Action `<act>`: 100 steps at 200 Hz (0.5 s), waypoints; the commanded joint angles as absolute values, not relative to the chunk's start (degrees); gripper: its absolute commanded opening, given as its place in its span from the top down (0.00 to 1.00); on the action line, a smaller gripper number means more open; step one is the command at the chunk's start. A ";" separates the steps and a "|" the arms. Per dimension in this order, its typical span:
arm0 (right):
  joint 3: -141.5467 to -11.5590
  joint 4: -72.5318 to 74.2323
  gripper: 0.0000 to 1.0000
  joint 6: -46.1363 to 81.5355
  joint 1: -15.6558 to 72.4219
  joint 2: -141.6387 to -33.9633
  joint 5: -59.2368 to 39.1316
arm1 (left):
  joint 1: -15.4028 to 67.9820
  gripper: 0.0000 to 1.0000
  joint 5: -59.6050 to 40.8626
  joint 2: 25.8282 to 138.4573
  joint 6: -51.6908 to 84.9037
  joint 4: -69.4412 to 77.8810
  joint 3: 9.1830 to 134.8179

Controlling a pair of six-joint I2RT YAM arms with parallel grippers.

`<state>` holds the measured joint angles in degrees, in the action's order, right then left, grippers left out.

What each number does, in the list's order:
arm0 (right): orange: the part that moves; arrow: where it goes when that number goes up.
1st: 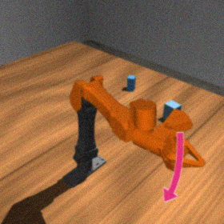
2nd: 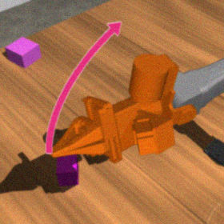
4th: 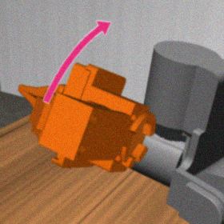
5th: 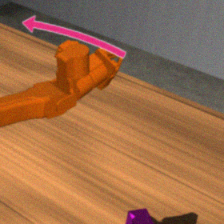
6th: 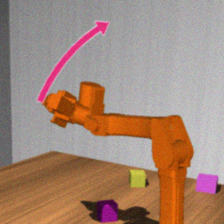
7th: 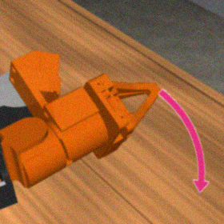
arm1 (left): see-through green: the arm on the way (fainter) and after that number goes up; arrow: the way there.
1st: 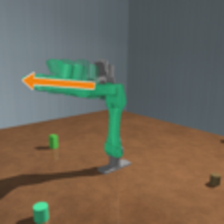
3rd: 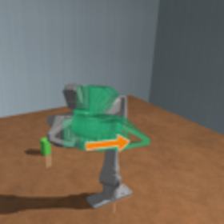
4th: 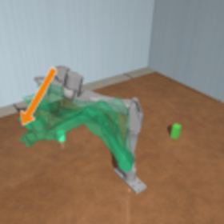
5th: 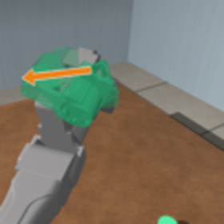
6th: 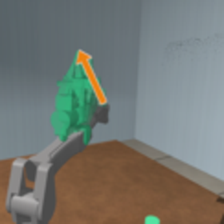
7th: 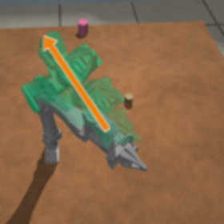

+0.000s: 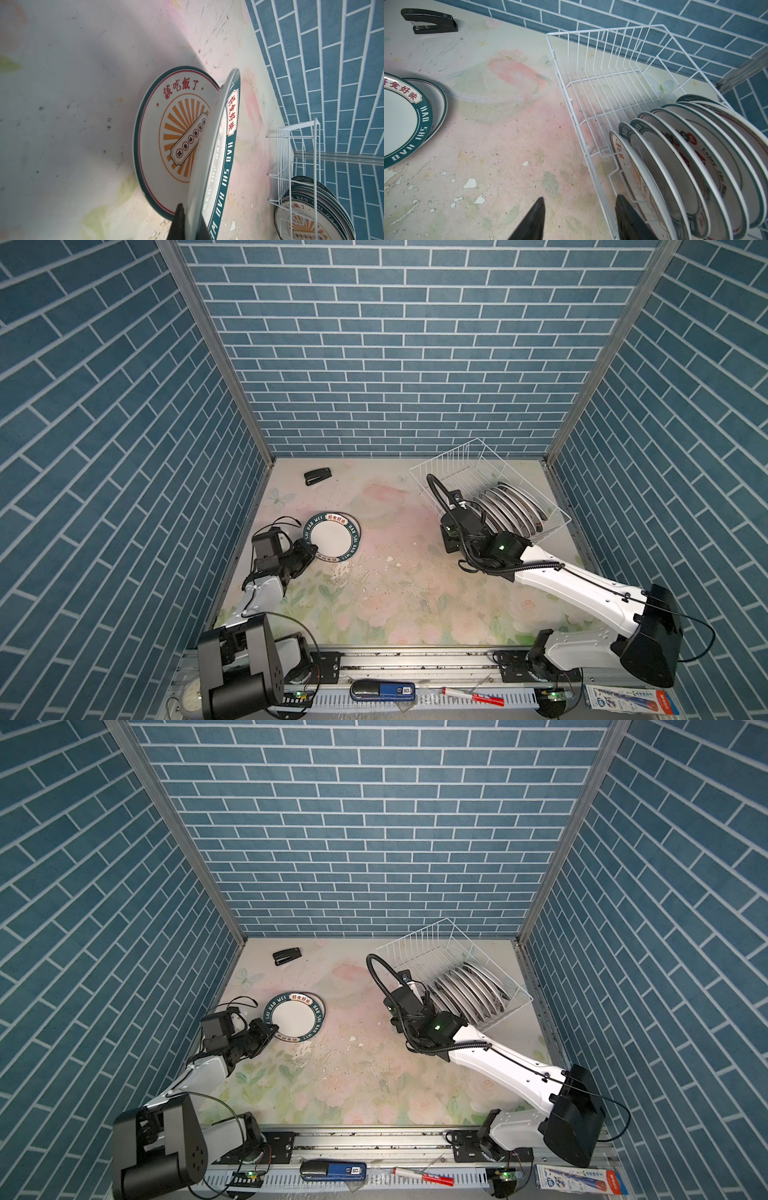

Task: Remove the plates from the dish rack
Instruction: 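Lower the green-rimmed plate onto the sunburst plate with the left gripper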

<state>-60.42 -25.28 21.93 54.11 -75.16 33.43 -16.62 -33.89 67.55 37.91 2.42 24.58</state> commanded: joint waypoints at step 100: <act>-55.13 -24.21 0.45 20.57 54.40 -72.45 33.40 | -16.92 0.93 -34.30 74.02 36.30 5.41 27.89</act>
<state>-56.97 -24.75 21.93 54.11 -73.60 33.19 -16.64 -34.15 73.95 37.85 5.45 26.46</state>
